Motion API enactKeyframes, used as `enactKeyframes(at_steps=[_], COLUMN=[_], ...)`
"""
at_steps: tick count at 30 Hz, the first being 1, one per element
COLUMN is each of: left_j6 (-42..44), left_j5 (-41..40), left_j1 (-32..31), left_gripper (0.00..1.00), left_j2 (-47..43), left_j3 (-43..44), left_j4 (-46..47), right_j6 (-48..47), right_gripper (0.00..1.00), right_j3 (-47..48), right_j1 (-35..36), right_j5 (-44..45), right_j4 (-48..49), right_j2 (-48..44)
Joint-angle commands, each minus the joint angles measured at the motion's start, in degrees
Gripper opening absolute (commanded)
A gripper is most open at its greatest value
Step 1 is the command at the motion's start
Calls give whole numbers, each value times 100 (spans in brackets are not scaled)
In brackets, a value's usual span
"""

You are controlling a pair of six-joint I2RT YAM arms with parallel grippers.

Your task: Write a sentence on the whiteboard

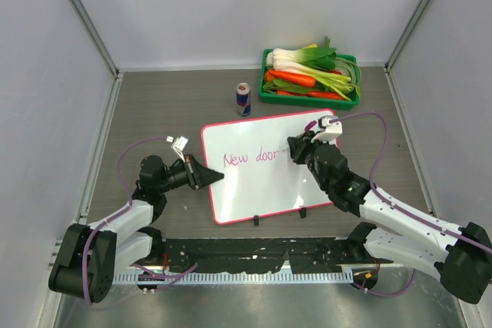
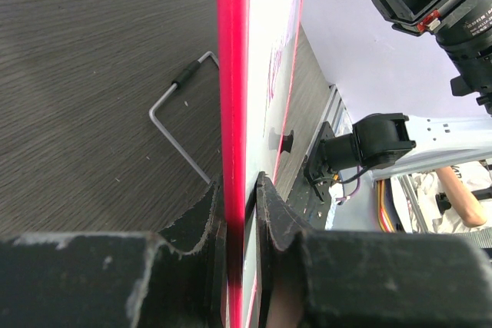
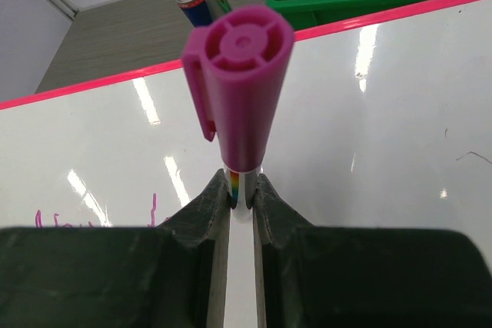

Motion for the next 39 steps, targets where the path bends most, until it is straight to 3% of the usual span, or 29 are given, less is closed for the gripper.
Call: enactKeyframes(at_steps=[1, 39], left_j6=[660, 669], left_j5=[-399, -391], left_j1=[-37, -37], left_gripper=[0, 0], left_j2=[51, 42], left_j3=[15, 15], left_j4=[-203, -220], right_j6=[-48, -13], right_gripper=[1, 1], right_j3=[112, -20], right_j1=[-26, -26], right_j5=[108, -182], right_j4=[224, -92], right_j2=[-15, 82])
